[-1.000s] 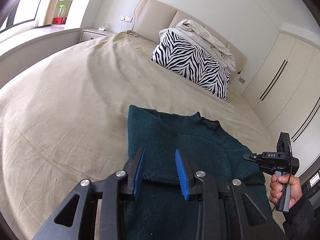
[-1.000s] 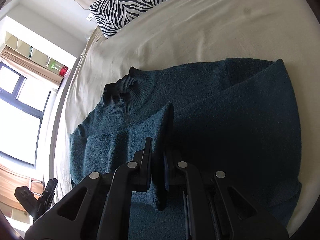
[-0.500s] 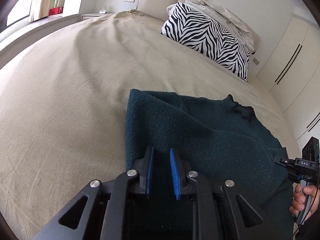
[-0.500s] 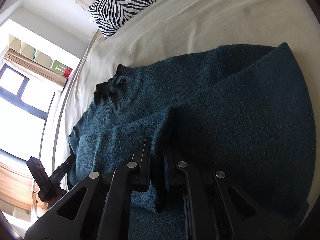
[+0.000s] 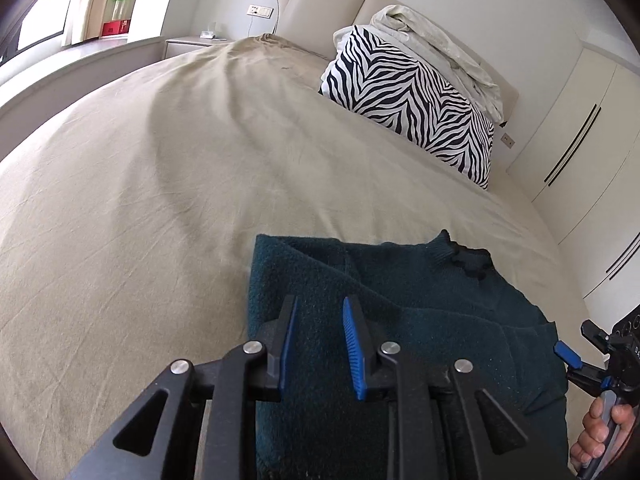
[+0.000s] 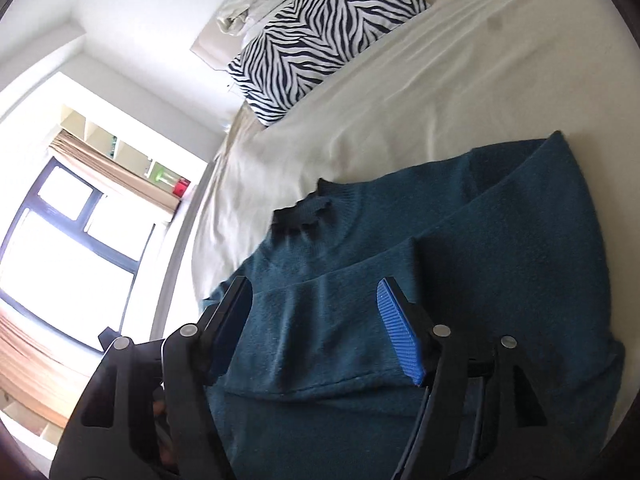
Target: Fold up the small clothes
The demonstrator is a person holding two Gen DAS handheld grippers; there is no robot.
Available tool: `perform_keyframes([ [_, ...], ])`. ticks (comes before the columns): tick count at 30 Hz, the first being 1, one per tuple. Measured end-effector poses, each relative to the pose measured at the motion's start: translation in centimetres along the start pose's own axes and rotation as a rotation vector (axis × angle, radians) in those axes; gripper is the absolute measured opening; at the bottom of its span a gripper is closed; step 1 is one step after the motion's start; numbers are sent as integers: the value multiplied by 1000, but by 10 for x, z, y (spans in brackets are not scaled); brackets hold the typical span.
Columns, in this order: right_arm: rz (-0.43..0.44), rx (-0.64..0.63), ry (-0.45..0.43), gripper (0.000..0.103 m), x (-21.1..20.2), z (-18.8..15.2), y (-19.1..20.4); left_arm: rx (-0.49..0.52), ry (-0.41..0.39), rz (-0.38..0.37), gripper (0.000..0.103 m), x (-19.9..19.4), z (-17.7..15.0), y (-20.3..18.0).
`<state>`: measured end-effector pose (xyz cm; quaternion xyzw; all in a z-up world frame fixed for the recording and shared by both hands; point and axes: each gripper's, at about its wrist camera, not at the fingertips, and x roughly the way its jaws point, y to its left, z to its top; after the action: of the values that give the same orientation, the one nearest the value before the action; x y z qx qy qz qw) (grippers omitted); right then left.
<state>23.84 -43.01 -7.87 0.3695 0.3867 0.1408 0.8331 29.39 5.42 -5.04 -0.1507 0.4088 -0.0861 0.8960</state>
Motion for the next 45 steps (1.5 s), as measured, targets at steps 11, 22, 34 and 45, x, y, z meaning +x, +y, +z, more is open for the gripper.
perform_keyframes([
  [11,5,50,52,60,27,-23,-31,148,43,100,22,14,-21,-2],
  [22,-188,137,-116,63,-130,-98,-72,164,91,51,65,-128,-127,15],
  [34,-251,124,-103,63,-235,-219,-85,36,287,-82,65,-212,-244,27],
  [45,-255,124,-8,63,-257,-253,-75,-14,398,-127,44,-219,-269,35],
])
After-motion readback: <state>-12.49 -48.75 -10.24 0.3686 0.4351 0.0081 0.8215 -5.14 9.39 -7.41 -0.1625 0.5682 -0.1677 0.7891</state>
